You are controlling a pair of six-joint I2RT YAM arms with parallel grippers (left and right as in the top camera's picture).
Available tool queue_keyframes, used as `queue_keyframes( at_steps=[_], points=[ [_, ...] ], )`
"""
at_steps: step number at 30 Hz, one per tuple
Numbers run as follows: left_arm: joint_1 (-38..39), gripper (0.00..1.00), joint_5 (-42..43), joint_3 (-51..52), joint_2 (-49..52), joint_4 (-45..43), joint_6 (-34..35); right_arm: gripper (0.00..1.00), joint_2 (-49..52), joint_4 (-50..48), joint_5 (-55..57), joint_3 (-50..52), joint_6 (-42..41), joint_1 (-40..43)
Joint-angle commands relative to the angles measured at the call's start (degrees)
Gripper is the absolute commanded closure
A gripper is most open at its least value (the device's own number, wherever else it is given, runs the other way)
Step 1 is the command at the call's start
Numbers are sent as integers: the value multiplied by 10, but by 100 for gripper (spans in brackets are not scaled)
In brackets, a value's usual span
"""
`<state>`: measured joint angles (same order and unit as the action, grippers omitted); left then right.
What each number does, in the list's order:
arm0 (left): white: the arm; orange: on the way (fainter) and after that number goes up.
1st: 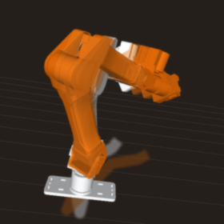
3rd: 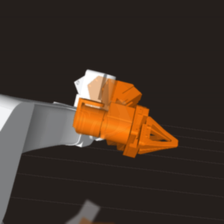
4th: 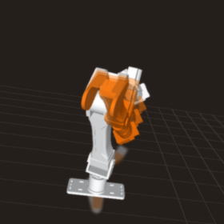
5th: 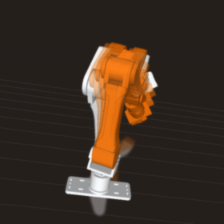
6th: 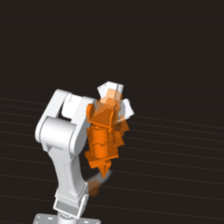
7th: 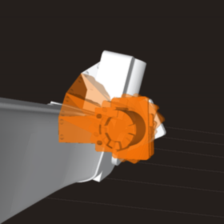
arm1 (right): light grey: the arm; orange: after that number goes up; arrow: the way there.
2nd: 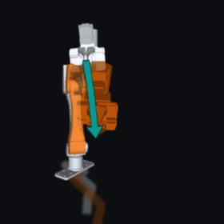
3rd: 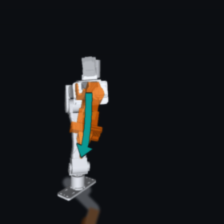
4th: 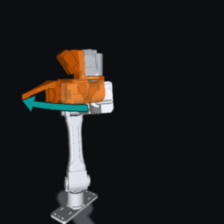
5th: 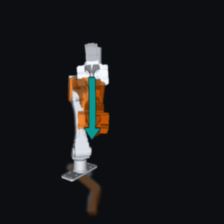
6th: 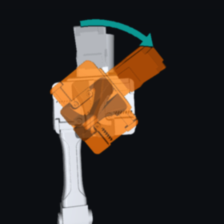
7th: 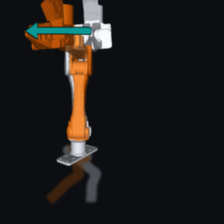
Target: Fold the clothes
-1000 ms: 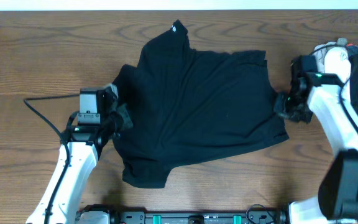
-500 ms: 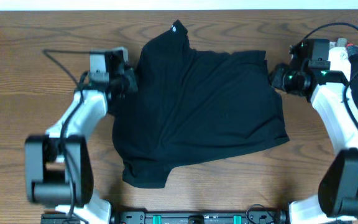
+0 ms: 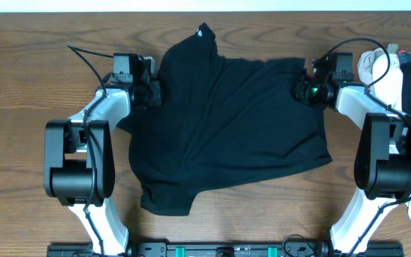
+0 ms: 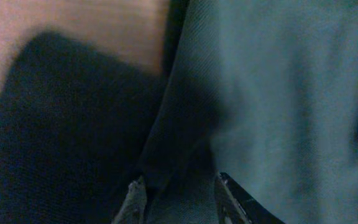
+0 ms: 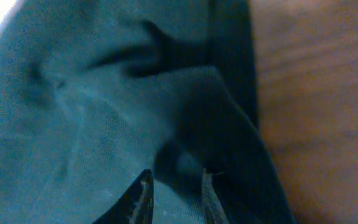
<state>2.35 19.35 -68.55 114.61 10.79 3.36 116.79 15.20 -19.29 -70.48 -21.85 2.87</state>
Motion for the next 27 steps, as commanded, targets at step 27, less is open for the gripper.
queue_keyframes(
  at_steps=[27],
  points=[
    [-14, 62, -30, -116, -31, 89, -28, 78, -85, 220, 57, -112, 97, 79]
  ],
)
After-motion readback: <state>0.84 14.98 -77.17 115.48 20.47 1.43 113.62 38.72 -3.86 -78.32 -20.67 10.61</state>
